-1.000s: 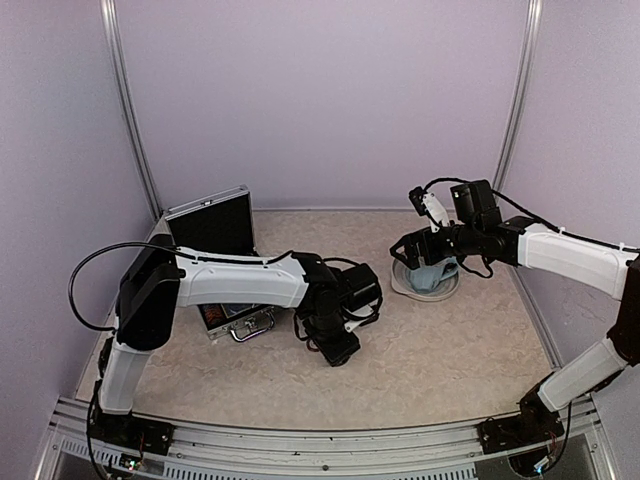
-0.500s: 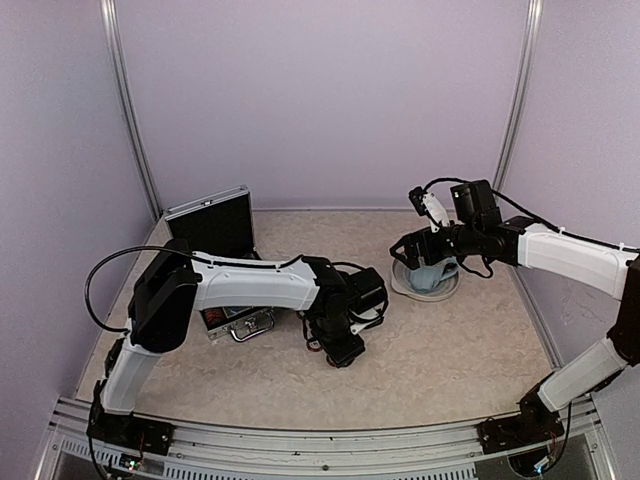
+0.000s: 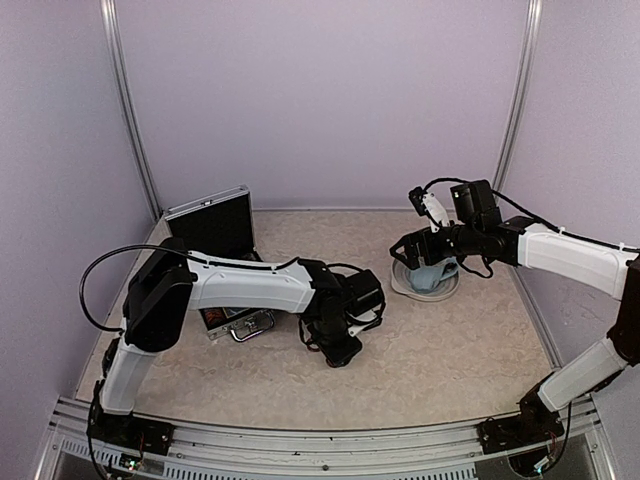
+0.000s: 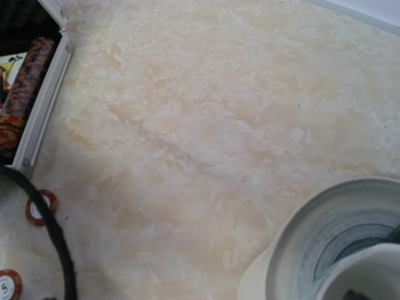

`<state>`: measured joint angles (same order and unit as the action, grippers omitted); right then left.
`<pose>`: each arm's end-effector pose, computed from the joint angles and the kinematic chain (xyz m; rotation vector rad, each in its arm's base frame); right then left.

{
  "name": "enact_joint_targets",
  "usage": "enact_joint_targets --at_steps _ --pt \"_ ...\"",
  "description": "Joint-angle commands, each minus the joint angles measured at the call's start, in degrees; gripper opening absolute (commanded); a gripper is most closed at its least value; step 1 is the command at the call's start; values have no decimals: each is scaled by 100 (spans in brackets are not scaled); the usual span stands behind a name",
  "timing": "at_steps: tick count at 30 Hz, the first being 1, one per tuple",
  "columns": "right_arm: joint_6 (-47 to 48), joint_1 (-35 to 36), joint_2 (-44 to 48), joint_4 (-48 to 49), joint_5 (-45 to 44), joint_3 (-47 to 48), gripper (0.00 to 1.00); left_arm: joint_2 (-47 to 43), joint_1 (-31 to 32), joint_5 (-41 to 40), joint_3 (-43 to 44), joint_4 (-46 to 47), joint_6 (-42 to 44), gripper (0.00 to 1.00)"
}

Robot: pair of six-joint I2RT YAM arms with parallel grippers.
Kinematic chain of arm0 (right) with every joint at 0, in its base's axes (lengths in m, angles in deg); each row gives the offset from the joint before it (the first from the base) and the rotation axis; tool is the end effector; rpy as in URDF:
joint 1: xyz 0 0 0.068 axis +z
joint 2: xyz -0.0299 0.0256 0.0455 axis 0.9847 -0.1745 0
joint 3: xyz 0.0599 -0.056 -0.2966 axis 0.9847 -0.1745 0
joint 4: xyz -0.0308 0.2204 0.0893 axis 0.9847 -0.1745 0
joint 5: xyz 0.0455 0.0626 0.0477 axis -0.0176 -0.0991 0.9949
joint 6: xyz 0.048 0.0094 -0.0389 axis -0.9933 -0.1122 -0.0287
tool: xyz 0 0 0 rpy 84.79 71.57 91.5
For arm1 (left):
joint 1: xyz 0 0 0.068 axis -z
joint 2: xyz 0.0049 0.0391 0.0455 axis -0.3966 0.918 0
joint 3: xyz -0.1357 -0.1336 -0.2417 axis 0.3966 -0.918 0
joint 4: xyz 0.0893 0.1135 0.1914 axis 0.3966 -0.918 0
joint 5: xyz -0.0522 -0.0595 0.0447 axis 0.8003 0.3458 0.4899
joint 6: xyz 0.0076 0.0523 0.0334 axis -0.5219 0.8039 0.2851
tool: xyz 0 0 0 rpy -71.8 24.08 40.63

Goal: Pack up texas hold em set
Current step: Pick up the poker chip from the pile of poker chips.

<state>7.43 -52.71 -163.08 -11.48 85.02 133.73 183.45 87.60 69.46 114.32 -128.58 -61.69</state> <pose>0.2653 0.1475 0.3150 -0.5352 2.1549 0.5399 0.2012 -0.4140 0.1745 1.4414 2.5827 -0.1421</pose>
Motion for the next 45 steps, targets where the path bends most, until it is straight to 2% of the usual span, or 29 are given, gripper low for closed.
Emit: enact_joint_targets --at_steps 1,17,23,26,29,38,45 --pt "47 -61 -53 -14 52 24 99 -98 16 -100 -448 -211 -55 41" --pt "30 -66 -53 -23 86 42 99 -1368 -241 -65 -2395 397 -620 39" --pt "27 -66 -81 -37 121 85 99 -1789 -290 82 -2599 563 -691 60" --pt "25 -61 -54 -33 102 77 99 -1818 -298 67 -2623 515 -687 63" --pt "30 -61 -61 -41 116 86 99 -1735 -297 110 -2592 481 -644 63" --pt "58 -61 -64 -37 109 77 99 -1488 -213 307 -2537 264 -619 54" --pt "60 -61 -62 5 110 31 99 -1472 -130 248 -2618 211 -713 54"
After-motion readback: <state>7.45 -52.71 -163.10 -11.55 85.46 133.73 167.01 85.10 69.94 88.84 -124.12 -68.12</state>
